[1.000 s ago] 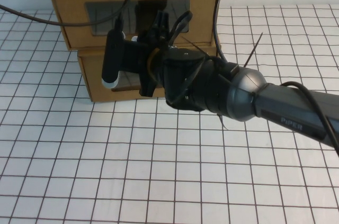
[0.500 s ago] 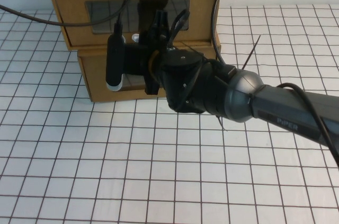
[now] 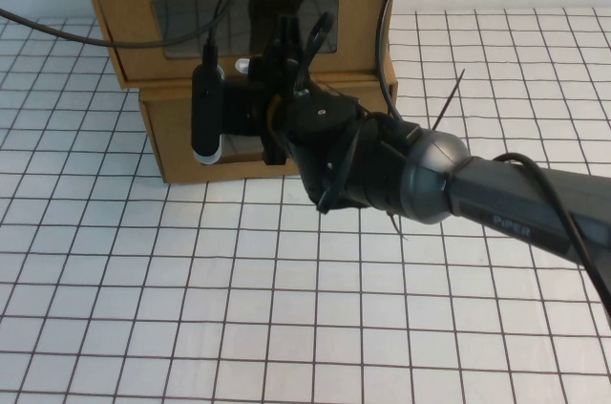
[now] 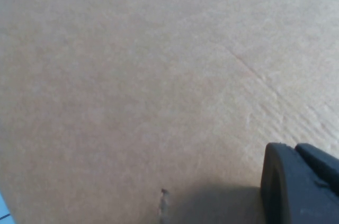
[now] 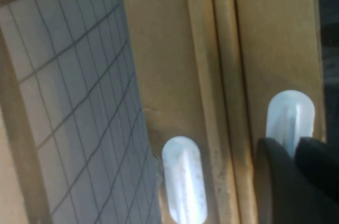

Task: Open the shoe box
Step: 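Pull the top drawer of the cardboard box fully open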

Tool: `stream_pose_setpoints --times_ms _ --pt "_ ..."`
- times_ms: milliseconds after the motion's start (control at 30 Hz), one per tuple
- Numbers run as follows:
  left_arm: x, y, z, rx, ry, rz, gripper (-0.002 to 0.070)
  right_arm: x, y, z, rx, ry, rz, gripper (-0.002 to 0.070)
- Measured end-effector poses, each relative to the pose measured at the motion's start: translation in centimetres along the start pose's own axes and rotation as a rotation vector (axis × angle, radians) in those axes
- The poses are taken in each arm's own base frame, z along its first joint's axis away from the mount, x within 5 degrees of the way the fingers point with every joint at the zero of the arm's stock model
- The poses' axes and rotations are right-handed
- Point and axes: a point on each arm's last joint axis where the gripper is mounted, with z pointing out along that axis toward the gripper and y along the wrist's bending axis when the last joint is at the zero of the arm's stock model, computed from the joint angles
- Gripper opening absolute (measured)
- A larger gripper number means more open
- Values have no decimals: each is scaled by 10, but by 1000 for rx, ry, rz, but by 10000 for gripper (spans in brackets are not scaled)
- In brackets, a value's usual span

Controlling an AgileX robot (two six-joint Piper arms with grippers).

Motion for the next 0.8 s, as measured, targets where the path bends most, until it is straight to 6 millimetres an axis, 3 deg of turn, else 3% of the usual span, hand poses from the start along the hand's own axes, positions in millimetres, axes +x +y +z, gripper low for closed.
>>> stream_pose_setpoints --times_ms 133,367,567,800 --pt "0 0 0 0 0 0 -2 0 0 0 2 -1 -8 16" --pt "0 0 0 4 5 -6 -2 0 5 -6 -4 10 -32 10" --pt "0 -1 0 11 5 -11 -2 4 6 -35 -34 10 -43 8" --pt "0 -1 0 14 5 -32 -2 3 14 -83 -78 -13 -37 8"
